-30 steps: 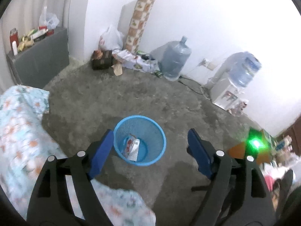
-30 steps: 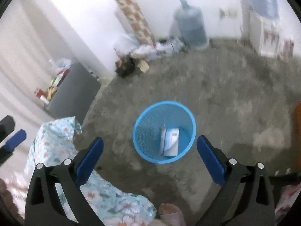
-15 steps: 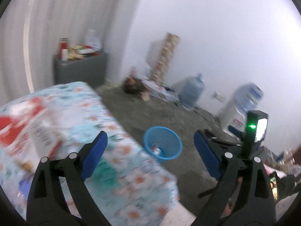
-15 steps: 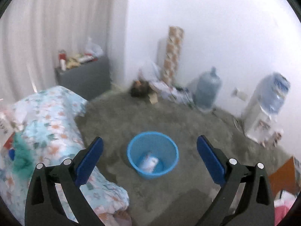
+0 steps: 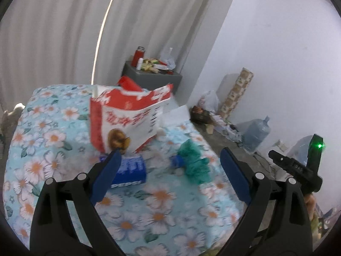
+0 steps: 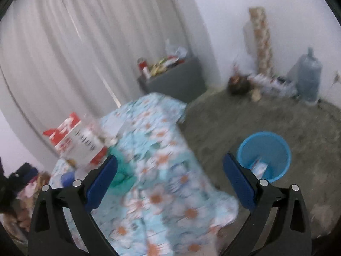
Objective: Collect trash
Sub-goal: 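Move both tools back toward the bed, then grasp the red-and-white snack bag with the left gripper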
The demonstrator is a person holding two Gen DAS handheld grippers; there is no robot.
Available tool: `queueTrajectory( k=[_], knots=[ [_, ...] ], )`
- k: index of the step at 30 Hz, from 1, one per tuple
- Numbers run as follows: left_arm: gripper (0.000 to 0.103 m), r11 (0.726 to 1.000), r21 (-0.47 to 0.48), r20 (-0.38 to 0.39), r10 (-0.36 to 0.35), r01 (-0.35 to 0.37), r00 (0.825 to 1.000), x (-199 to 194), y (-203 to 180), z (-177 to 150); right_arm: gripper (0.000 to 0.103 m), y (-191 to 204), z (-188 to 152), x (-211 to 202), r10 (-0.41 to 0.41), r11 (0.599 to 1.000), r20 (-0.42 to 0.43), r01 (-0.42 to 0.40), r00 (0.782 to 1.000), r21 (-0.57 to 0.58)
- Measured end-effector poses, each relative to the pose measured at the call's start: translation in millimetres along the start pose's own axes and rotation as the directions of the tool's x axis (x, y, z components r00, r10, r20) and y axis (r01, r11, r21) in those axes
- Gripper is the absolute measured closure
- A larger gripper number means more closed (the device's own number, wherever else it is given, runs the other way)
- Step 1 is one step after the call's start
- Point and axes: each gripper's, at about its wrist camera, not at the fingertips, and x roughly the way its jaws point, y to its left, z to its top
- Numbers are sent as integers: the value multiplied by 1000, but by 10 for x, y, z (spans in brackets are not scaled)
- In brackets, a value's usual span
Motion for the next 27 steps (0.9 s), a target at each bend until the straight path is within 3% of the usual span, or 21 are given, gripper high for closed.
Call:
queueTrajectory(
  k=[4,13,21,27],
  knots=[
    [14,1000,5,0,11,-11,1000,41,105,-129,8,182,-143,217,82,997,-93,-82,992,2],
    [14,995,84,35,42,-45,998,157,155,-290,17,513,-279,690,149,988,-239,-153,960,0],
    [14,989,116,134,82,-97,988,281,321,-54,18,728,-348,967,159,986,-299,-167,941,-3],
    [14,984,130,96,114,-126,989,660,512,185,18,794,-354,1096,146,987,-326,-158,934,-10]
  ],
)
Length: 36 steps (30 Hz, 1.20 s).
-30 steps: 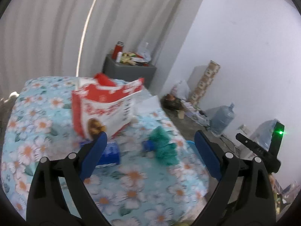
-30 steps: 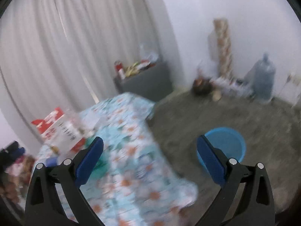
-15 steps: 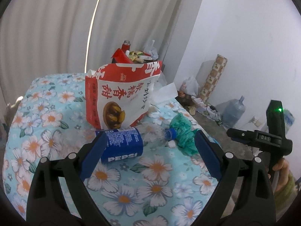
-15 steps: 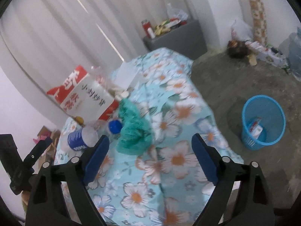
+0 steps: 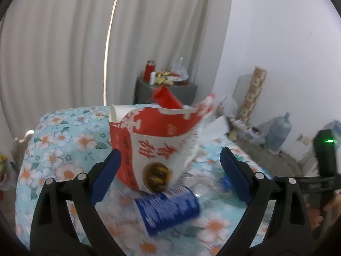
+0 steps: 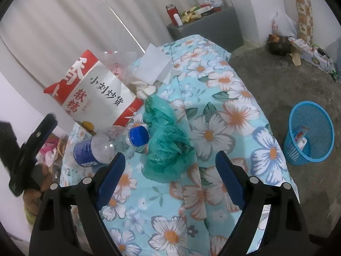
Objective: Collect trash
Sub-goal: 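Grasp the red-and-white snack bag with the left gripper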
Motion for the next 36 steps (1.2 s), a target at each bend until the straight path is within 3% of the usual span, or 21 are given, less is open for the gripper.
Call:
queueTrajectory(
  k=[6,11,18,20,25,28,30,36],
  knots=[
    [14,995,61,-22,78,-76,997,414,-33,42,18,0,20,94,-6,1000,-16,6,1000,10],
    [14,992,75,-11,107,-106,994,531,-66,51,18,-17,38,133,-8,1000,-19,8,1000,21],
    [39,989,88,-25,124,-121,992,586,-75,11,18,-58,52,156,-2,999,-24,3,1000,32],
    [42,990,77,-24,121,-119,992,578,-53,15,18,-63,50,156,2,999,-23,-2,1000,34],
    [65,993,64,-20,103,-101,995,557,-25,18,18,-81,45,159,4,999,-23,-3,1000,38],
    [83,995,61,-21,86,-84,996,537,-32,20,18,-95,35,142,6,999,-21,-5,1000,41],
    [101,996,59,-30,72,-70,997,541,-32,16,18,-99,36,134,6,999,-19,-5,1000,41],
    [102,997,59,-65,57,-53,996,533,-59,-23,18,-101,44,98,10,999,-12,-9,1000,40]
  ],
)
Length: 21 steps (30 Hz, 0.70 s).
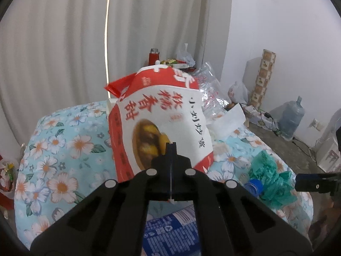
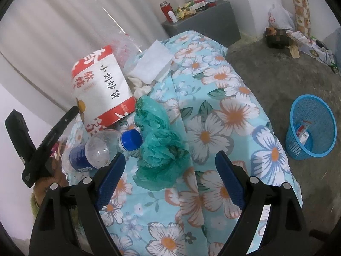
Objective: Collect trash
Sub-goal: 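Grasp the red-and-white snack bag with the left gripper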
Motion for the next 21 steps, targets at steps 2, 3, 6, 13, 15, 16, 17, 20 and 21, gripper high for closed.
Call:
queueTrajectory(
  k=[2,3,6,13,15,16,17,20,21],
  knots=[
    [78,1000,-1,-2,1,-1,1000,-35,1,1,18,-8,3,-11,4,1000,2,-4,1000,-1],
    [52,1000,-5,-3,3,-3,1000,-44,13,7,18,-11,3,-12,5,1000,2,-5,1000,0],
    [35,1000,-21,-1,19,-19,1000,-30,85,64,18,-13,3,-7,10,1000,-2,-10,1000,0],
    [28,995,-99,-142,-8,-6,990,339,292,195,18,-22,-9,-20,23,1000,-4,-23,1000,1],
    [28,989,-150,-200,-12,-18,980,489,377,231,18,-36,-15,-21,26,1000,-7,-26,1000,4],
    [28,983,-181,-219,-21,-19,976,550,419,248,18,-45,-18,-25,28,1000,-7,-28,1000,6],
    [28,978,-209,-229,-30,-18,973,597,465,266,18,-51,-20,-28,29,1000,-6,-29,1000,7],
    [28,964,-264,-276,-53,-22,960,746,570,296,18,-90,-25,-32,32,999,-7,-32,999,17],
    [28,962,-272,-293,-45,-38,955,784,593,303,18,-99,-22,-29,35,999,-7,-35,999,20]
  ],
)
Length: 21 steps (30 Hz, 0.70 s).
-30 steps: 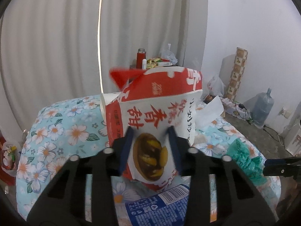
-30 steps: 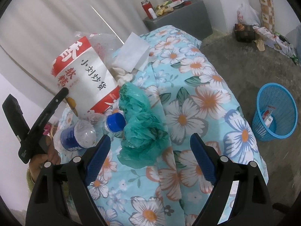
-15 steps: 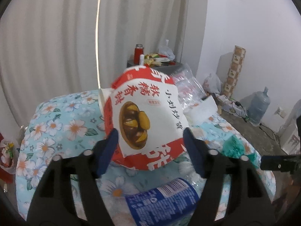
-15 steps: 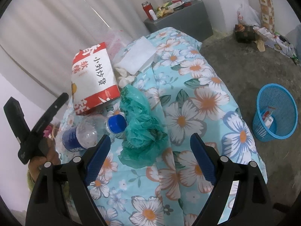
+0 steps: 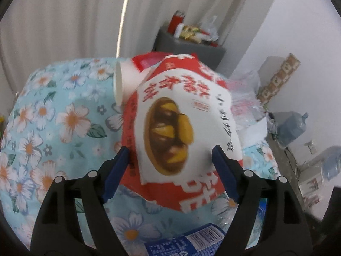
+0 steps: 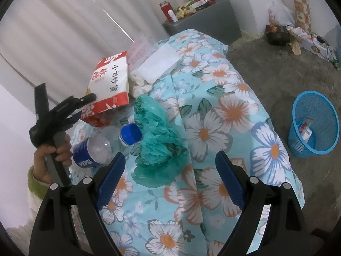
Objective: Collect trash
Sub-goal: 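Grasp the red-and-white snack bag with the left gripper, then lift the snack bag with the left gripper while the right gripper grasps the green bag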
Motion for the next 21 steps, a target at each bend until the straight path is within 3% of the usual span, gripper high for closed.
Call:
queueTrajectory(
  k=[7,14,21],
  knots=[
    [35,1000,-3,-9,14,-14,1000,61,18,3,19,-66,-17,-24,9,1000,2,-10,1000,16],
    [53,1000,25,48,15,-16,999,-116,0,-58,18,-102,-21,-66,16,1000,10,-16,1000,24],
    [63,999,-7,85,-50,51,995,-371,60,-145,18,-105,-20,-101,28,999,18,-29,999,25]
  ],
)
